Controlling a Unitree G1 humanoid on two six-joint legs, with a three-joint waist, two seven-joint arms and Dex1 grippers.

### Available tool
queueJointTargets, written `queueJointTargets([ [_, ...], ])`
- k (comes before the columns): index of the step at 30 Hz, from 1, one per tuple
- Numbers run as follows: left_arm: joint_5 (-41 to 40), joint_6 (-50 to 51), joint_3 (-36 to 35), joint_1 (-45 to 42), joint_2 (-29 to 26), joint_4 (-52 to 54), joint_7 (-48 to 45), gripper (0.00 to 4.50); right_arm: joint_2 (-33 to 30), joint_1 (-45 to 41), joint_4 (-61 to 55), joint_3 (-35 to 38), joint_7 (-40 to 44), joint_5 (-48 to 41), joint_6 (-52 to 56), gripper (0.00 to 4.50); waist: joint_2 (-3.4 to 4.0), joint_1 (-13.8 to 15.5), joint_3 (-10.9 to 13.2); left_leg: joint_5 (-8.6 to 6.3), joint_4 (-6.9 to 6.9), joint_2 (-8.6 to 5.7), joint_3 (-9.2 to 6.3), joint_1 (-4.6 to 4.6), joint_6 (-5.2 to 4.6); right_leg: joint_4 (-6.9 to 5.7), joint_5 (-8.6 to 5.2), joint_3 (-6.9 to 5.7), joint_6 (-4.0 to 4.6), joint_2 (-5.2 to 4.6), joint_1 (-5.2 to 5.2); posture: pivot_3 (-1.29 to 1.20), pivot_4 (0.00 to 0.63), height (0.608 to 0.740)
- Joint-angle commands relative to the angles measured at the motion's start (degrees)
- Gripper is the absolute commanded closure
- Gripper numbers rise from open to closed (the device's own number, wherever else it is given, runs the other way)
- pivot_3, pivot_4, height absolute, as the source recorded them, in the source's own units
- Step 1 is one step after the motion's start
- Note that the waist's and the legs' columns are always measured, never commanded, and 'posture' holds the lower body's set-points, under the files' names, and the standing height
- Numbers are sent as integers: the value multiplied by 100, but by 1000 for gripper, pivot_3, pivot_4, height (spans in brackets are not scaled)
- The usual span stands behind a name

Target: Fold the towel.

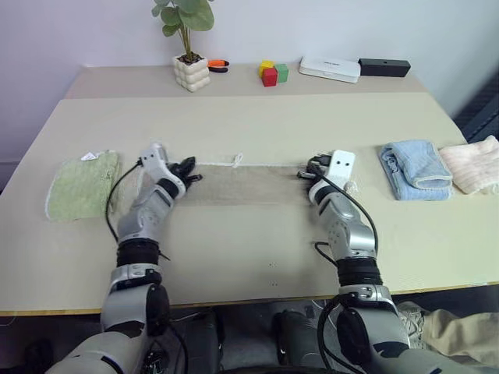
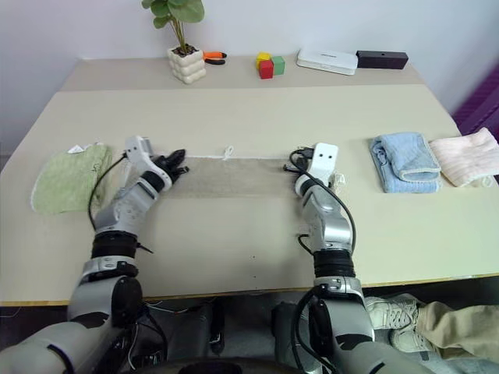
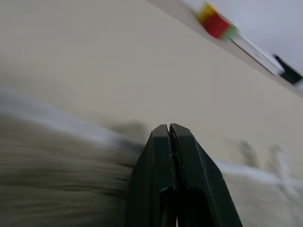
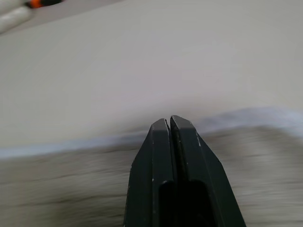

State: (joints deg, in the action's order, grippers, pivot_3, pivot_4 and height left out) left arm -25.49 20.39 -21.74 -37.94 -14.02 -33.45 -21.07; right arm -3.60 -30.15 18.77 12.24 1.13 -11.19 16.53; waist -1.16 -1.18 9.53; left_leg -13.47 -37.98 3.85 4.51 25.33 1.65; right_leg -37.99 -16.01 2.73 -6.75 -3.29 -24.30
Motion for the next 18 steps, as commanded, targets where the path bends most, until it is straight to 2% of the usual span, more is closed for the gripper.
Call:
queueJointTargets([
  [1,91,-218,-84,117,-250,-82,26,4500,-228,167,-185,93,-41,85,-131,4453,0,21,0,0,-1,0,0,0,0,0,0,0,0,-1,2,0,150,735],
  [5,-43,-120,-158,185,-462,65,-42,4500,-577,377,-228,207,72,53,-138,4453,-2,54,-1,0,-4,-3,1,0,0,4,0,-1,0,-4,8,0,150,735],
  [8,25,-16,140,294,-582,236,-471,4500,-686,349,-289,219,195,-50,-136,4453,-3,42,-2,0,-3,-2,0,-1,0,3,0,-1,0,-3,9,0,150,735],
  [10,-24,72,234,317,-585,352,-659,4500,-707,297,-477,171,590,-307,-85,4453,-3,44,-2,0,-3,-2,0,-1,0,3,0,-1,0,-2,9,0,150,735],
  [13,78,-10,520,335,-661,756,-997,3637,-760,169,-889,189,918,-626,72,3648,-2,47,-1,0,-3,-2,0,2,0,5,0,-1,0,-3,7,0,150,735],
  [16,29,35,778,215,-876,1371,-1466,2210,-1014,244,-1631,382,1189,-1138,683,2235,-2,53,0,0,-3,-2,-1,3,0,5,0,-1,0,-2,7,0,150,735],
  [18,-128,98,867,131,-1052,1622,-1915,1098,-1194,456,-2136,600,1436,-1741,1266,1132,-2,58,0,0,-3,-2,-1,8,0,6,0,-2,0,-2,4,0,150,735],
])
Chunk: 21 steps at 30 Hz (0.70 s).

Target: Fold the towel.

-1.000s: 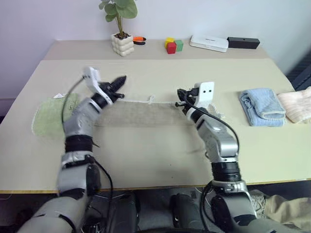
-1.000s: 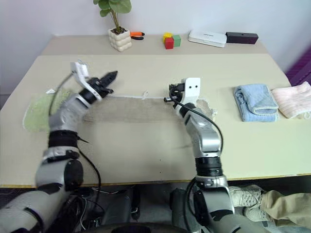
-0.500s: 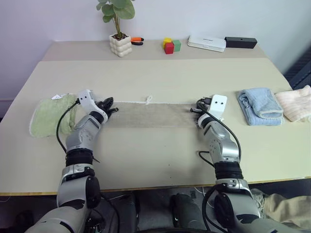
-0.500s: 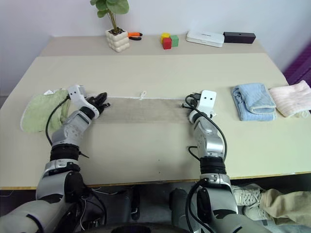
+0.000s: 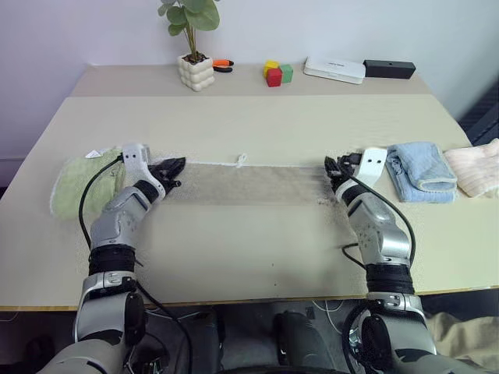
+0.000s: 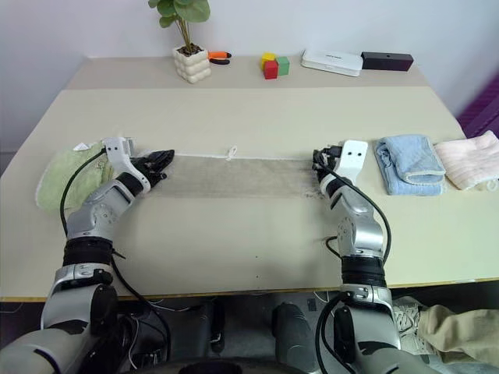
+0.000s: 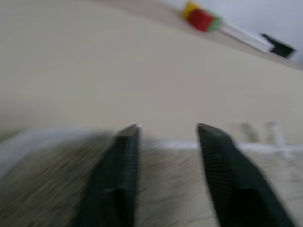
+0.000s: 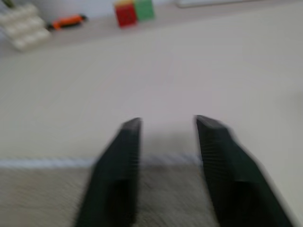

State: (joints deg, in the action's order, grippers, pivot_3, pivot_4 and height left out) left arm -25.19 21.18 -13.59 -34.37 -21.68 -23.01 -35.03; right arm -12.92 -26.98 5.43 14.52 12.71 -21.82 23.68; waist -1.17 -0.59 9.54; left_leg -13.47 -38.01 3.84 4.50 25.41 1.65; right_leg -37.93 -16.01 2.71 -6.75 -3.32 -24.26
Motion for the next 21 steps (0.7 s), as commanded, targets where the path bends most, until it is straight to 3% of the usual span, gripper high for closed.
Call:
queueJointTargets([
  [1,-243,41,78,-246,-370,624,-760,623,-407,286,-1008,440,432,-942,875,675,0,4,0,0,1,0,-1,-1,0,2,0,0,0,0,0,0,150,735],
  [2,-321,58,125,-242,-507,665,-1115,63,-593,474,-1249,543,597,-1236,1227,132,-1,11,-1,0,3,0,-1,-1,0,3,0,0,0,0,1,0,150,735],
  [3,-366,63,159,-236,-601,687,-1356,18,-730,600,-1413,608,685,-1430,1469,56,0,0,-1,-1,4,0,-1,-2,-1,5,0,-1,0,0,2,0,150,735],
  [8,-688,219,338,-99,-1375,789,-3132,18,-816,1327,-2150,1694,36,-3182,2935,56,2,-26,-1,-1,10,4,1,-7,-2,9,-1,1,2,4,3,0,150,735],
  [14,-573,-430,399,-109,-1739,422,-4298,18,-218,1975,-2679,2230,-1328,-4500,3266,56,2,-11,-1,-2,12,6,0,-6,-3,13,-1,2,3,5,2,0,150,735],
  [21,-430,-929,447,-182,-1841,186,-4967,18,180,2551,-2808,1929,-2100,-5045,3121,56,2,-16,-1,-5,10,2,1,-1,-9,22,-1,2,3,0,4,0,150,735],
])
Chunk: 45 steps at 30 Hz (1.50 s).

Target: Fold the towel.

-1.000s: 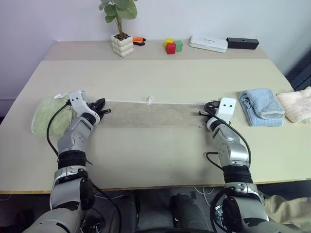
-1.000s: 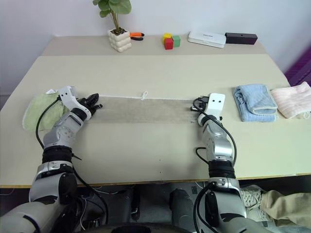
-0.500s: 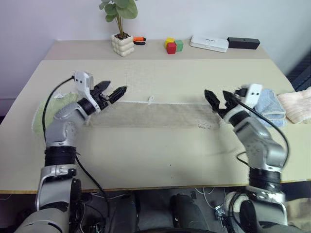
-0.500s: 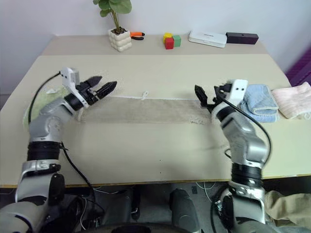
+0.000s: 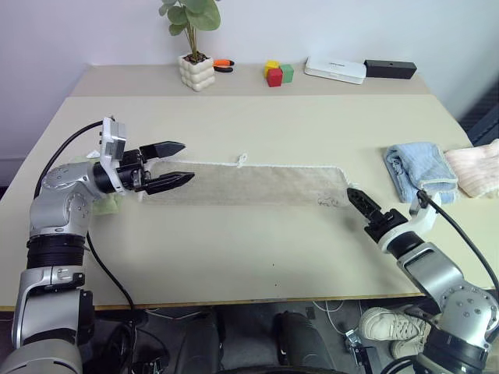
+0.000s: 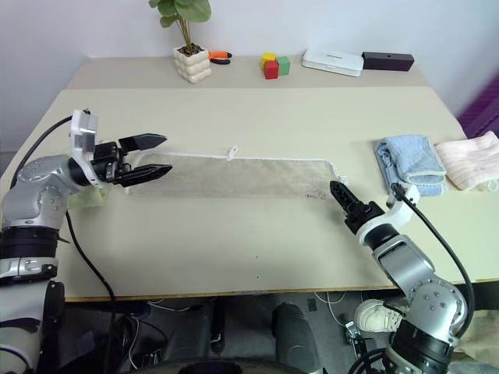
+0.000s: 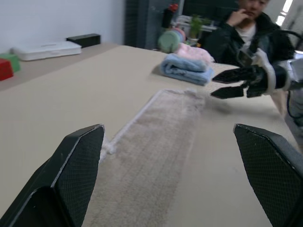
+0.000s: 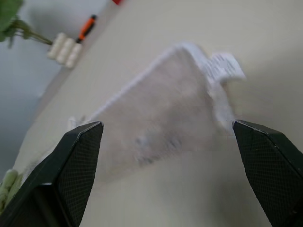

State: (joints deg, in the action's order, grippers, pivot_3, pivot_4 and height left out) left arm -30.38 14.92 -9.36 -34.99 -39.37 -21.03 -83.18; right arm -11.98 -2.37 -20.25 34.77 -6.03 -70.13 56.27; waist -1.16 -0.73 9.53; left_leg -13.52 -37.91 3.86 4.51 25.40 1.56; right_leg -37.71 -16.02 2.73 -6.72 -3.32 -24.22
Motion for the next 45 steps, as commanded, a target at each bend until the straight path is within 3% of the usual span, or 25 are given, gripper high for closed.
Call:
queueJointTargets([
  [1,82,-278,32,-120,-65,-8,-167,18,129,112,-205,-133,-309,-250,-189,56,0,-3,0,0,0,0,-1,-2,0,0,0,0,0,1,0,0,150,735],
  [9,48,-334,-42,45,-13,155,-26,18,370,-196,311,-307,-817,-742,-695,56,-1,-20,0,0,0,2,-3,-1,-1,0,0,0,0,2,0,0,150,735],
  [21,-21,-362,-204,396,-78,568,298,18,276,-896,1291,-681,-746,-381,-1134,56,-6,-30,-4,-1,-1,4,-3,-2,-2,0,1,0,-1,3,2,0,150,735],
  [25,-8,-366,-262,489,-105,679,386,0,324,-1058,1619,-715,-739,-160,-1322,1322,-6,-34,-4,-1,0,4,-3,-3,-2,0,1,0,0,4,2,0,150,735],
  [31,-26,-377,-305,544,-115,734,465,0,319,-1159,1619,-779,-687,-52,-1406,4345,-25,-38,-15,-1,0,5,-3,-4,-2,0,1,0,0,4,4,0,150,735],
  [38,-9,-469,-313,499,-59,610,492,0,20,-1157,1523,-681,-589,76,-1391,4431,-28,-11,-17,-2,-1,5,-2,-5,-3,2,1,-1,0,2,7,0,150,735],
  [45,65,-683,-272,396,-48,366,469,0,-798,-1078,1330,-493,-361,269,-1203,4431,-22,-6,-13,-3,0,1,1,-2,-6,8,1,-1,0,-2,6,0,150,735],
])
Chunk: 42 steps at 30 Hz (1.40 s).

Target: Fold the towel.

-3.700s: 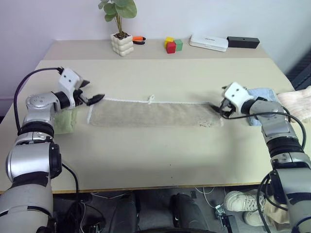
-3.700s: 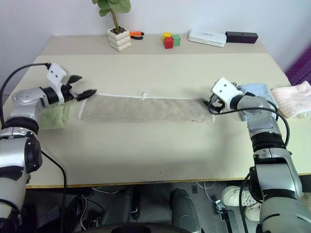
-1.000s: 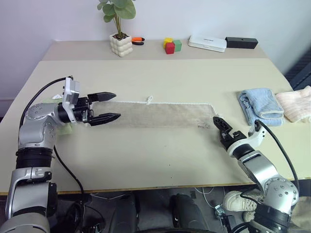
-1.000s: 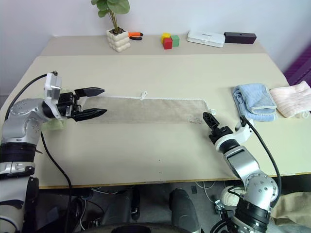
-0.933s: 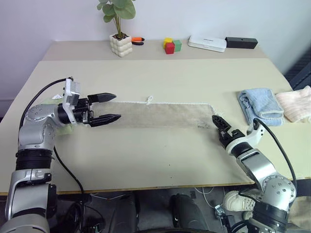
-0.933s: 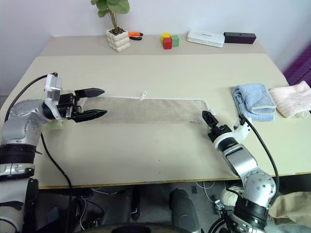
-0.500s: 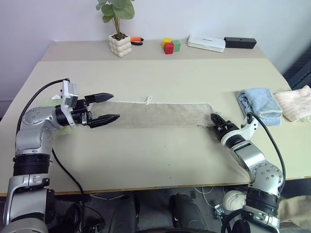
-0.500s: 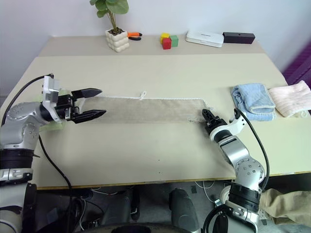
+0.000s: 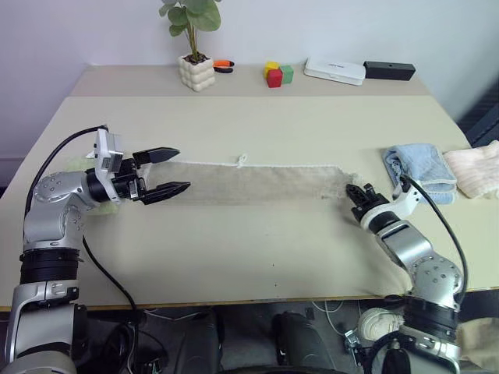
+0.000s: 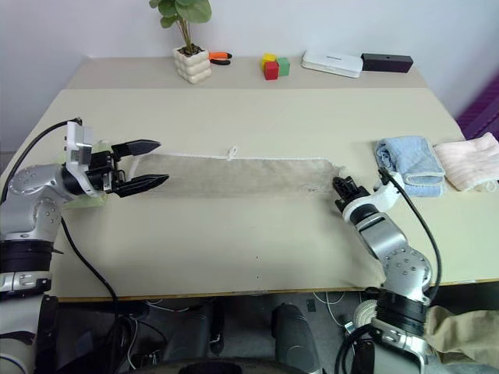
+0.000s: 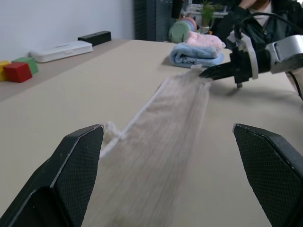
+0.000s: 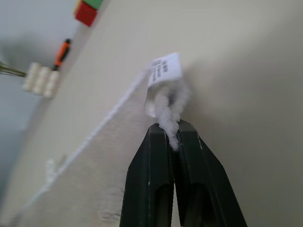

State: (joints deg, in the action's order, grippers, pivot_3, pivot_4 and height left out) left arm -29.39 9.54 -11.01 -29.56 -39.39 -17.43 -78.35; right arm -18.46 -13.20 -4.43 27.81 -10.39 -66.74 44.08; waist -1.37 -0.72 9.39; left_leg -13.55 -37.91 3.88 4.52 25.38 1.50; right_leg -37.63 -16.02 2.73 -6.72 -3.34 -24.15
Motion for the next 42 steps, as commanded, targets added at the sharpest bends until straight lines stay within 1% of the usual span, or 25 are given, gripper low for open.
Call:
queueJointTargets([
  [1,-39,-160,-108,-155,-46,-18,-19,0,-201,26,-262,242,74,-88,36,4431,0,-9,0,0,1,1,-1,0,0,0,0,0,0,2,0,0,150,735],
  [4,-32,-230,-114,-145,-41,-89,-34,0,-711,168,-387,187,418,169,233,4431,1,-7,1,0,2,2,-1,0,-1,0,0,0,0,4,-1,0,150,735],
  [6,-13,-301,-106,-124,-33,-137,-47,0,-932,118,-451,100,565,246,333,4431,4,-5,2,-1,1,0,3,1,-2,3,0,2,0,0,-1,0,150,735],
  [8,-14,-329,-92,-138,-19,-161,-40,0,-1213,-8,-572,-215,861,549,358,4431,4,-9,3,-1,0,0,1,0,-2,2,0,2,0,1,-1,0,150,735],
  [11,-19,-360,-88,-166,-28,-176,-31,0,-1297,-336,-677,-390,1006,627,398,4431,4,-32,3,-2,0,3,0,0,-3,2,0,2,0,5,-2,0,150,735],
  [14,-24,-360,-97,-182,-55,-183,-31,0,-1564,-579,-1007,-1115,1426,1215,434,4431,5,-23,3,-2,1,4,0,1,-3,2,0,2,-1,7,-6,0,150,735],
  [17,-35,-365,-122,-159,-72,-147,-14,0,-1297,-965,-1178,-1557,1527,1205,579,4431,5,-14,3,-2,0,4,0,3,-4,3,0,3,-1,6,-7,0,150,735],
  [19,-44,-355,-130,-132,-74,-102,3,0,-1280,-1086,-1263,-1798,1697,1347,630,4431,5,0,3,-2,-1,4,0,4,-4,3,0,2,-1,6,-6,0,150,735],
  [20,-53,-360,-152,-86,-83,-65,15,0,-1231,-1185,-1330,-2037,1803,1418,687,4431,5,9,3,-2,-1,4,0,5,-4,3,0,2,-1,6,-7,0,150,735],
  [26,-110,-297,-242,171,-82,253,159,0,-821,-1452,-1240,-2729,2173,1790,742,4431,4,3,3,-3,-2,3,0,7,-5,4,0,1,0,5,-7,0,150,735],
  [31,-174,-170,-309,375,-106,580,275,0,-524,-1533,-1135,-3091,2460,2001,861,4431,4,1,3,-3,-3,4,1,8,-5,4,0,0,0,4,-7,0,150,735],
  [35,-214,-107,-346,501,-148,734,328,0,-260,-1681,-804,-3289,2667,2322,780,4431,4,-1,3,-3,-3,4,2,7,-5,3,0,0,0,4,-7,0,150,735],
  [40,-267,-46,-368,618,-196,899,414,0,211,-1709,-561,-3365,2781,2531,703,4431,4,-9,3,-3,-2,4,2,7,-5,3,0,0,0,4,-9,0,150,735],
  [42,-283,-18,-377,652,-205,956,445,0,303,-1687,-443,-3375,2867,2659,632,4431,4,-5,3,-3,-2,4,2,7,-5,3,0,0,0,5,-9,0,150,735],
])
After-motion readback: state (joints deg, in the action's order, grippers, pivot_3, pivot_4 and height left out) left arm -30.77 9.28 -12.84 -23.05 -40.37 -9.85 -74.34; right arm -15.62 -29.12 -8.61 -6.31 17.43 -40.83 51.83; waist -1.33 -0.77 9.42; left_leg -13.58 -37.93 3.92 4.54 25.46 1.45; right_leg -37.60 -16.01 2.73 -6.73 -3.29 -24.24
